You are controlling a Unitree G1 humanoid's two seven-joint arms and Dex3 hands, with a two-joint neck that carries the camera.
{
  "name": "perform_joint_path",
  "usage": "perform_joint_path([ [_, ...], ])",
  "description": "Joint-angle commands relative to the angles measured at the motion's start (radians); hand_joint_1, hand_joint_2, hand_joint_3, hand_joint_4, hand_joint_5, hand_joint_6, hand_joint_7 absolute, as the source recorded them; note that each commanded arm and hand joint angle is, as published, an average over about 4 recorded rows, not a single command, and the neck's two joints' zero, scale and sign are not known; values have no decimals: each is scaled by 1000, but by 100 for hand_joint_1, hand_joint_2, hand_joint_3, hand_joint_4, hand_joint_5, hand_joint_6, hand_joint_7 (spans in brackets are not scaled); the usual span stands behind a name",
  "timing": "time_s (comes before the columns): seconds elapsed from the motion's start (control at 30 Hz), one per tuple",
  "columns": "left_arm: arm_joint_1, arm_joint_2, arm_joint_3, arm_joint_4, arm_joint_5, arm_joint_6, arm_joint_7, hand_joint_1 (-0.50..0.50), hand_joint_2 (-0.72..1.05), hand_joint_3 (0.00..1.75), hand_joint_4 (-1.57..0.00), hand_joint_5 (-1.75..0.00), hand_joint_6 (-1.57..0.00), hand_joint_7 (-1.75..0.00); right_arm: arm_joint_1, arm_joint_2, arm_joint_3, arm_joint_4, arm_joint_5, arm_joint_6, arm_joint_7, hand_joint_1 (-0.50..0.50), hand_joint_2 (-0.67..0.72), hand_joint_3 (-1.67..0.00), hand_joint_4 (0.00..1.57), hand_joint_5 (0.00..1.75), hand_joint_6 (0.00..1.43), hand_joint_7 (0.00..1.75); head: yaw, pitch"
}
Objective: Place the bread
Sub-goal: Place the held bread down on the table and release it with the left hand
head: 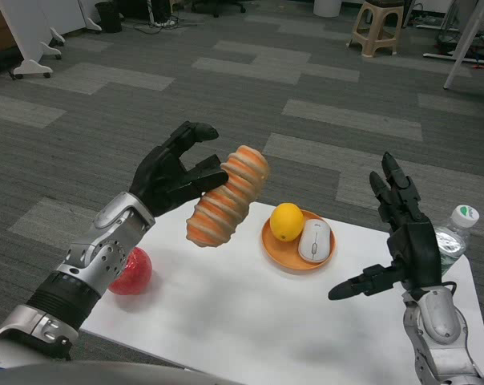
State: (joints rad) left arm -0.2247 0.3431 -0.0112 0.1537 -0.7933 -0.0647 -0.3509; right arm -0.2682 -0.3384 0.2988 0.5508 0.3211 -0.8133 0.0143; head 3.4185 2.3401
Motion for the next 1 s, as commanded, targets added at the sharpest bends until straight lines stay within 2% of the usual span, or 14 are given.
perform_joint_path([
  [0.03,11,1,7,-6,5,-4,3,-17,105,9,-86,-175,-12,-168,-12,-1,-1,-9,9,-3,-4,-33,12,0,0,19,0,0,0,-1],
  [0.17,10,1,7,-6,4,-4,3,-17,105,9,-86,-175,-12,-168,-12,-1,-1,-9,9,-3,-4,-33,15,0,0,19,0,0,0,0],
  [0.3,10,1,7,-6,5,-4,3,-17,105,9,-86,-175,-13,-168,-12,-1,-1,-9,10,-3,-4,-33,9,0,0,19,0,0,2,1],
  [0.57,10,1,7,-6,5,-4,3,-17,105,9,-86,-175,-12,-168,-12,-1,-1,-9,10,-3,-4,-33,14,0,0,19,0,0,2,0],
  [1.0,11,1,7,-6,5,-4,3,-17,105,9,-86,-175,-12,-168,-12,-1,-1,-9,9,-3,-4,-33,9,0,0,19,0,0,0,0],
])
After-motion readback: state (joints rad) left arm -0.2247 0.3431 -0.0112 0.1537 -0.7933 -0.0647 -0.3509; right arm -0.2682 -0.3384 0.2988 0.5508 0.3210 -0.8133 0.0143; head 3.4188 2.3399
